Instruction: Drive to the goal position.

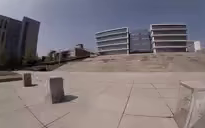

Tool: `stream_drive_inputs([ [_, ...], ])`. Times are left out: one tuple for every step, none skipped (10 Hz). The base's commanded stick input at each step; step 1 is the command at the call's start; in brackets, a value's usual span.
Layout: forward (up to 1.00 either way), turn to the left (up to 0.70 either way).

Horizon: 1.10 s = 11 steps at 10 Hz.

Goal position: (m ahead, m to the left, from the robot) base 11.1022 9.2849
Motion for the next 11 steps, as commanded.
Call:
stream_drive_inputs([
  [0.7,0.0],
  [0.7,0.0],
  [0.7,0.0],
  [0.7,0.0],
  [0.7,0.0],
  [0.7,0.0],
  [0.7,0.0],
  [0.7,0.0],
  [0.7,0.0],
  [0.7,0.0],
  [0.7,0.0],
])
